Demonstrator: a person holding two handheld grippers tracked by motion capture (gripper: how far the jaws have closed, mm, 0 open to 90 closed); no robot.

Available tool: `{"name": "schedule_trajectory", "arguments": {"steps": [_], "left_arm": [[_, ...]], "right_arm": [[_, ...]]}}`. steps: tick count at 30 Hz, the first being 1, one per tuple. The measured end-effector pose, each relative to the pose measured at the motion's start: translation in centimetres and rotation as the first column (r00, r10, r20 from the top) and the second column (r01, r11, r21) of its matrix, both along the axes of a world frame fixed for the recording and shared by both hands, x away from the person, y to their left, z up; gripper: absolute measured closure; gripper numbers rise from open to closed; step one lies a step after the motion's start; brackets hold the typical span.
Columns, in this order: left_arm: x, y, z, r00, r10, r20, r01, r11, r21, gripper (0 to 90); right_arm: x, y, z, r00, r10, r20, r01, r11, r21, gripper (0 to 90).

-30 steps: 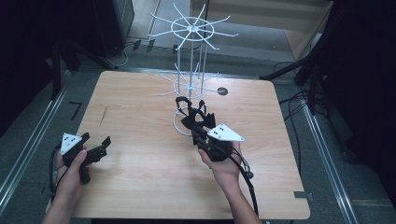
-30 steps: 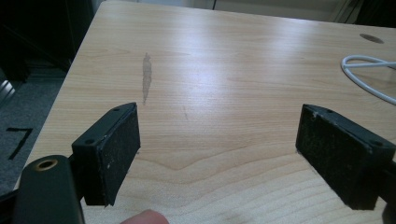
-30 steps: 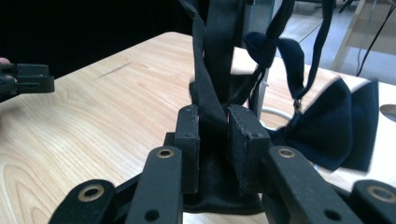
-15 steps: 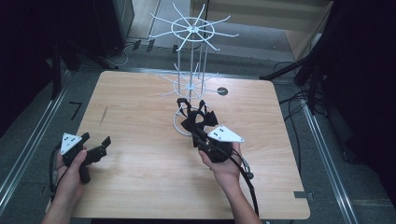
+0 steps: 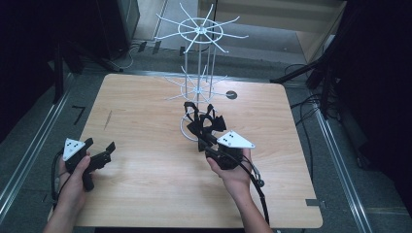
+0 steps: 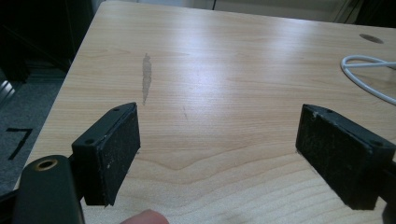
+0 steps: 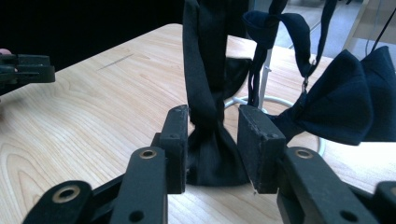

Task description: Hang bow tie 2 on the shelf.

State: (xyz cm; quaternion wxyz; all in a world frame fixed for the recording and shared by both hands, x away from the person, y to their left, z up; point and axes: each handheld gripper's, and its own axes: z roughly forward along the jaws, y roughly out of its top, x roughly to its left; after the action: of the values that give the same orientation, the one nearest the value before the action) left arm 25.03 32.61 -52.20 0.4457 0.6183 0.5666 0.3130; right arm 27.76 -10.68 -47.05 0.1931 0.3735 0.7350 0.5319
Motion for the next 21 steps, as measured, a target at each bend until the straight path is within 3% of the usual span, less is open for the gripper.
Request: {"name": "schedule_trajectory", "arguments": {"steps": [13, 21], "left_arm": [[0.0, 0.0, 0.0, 1.0, -0.001, -0.005, 0.001, 1.0, -0.002, 14.3], [0.0, 0.0, 0.0, 1.0, 0.001, -0.004, -0.001, 1.0, -0.008, 14.3]], "right_arm": [[-0.2, -1.0, -0.1, 1.0, 0.003, -0.005, -0.003, 1.0, -0.017, 52.4], [-0.6, -2.8, -0.5, 0.9999, -0.004, -0.011, 0.004, 1.0, -0.003, 43.4]]}}
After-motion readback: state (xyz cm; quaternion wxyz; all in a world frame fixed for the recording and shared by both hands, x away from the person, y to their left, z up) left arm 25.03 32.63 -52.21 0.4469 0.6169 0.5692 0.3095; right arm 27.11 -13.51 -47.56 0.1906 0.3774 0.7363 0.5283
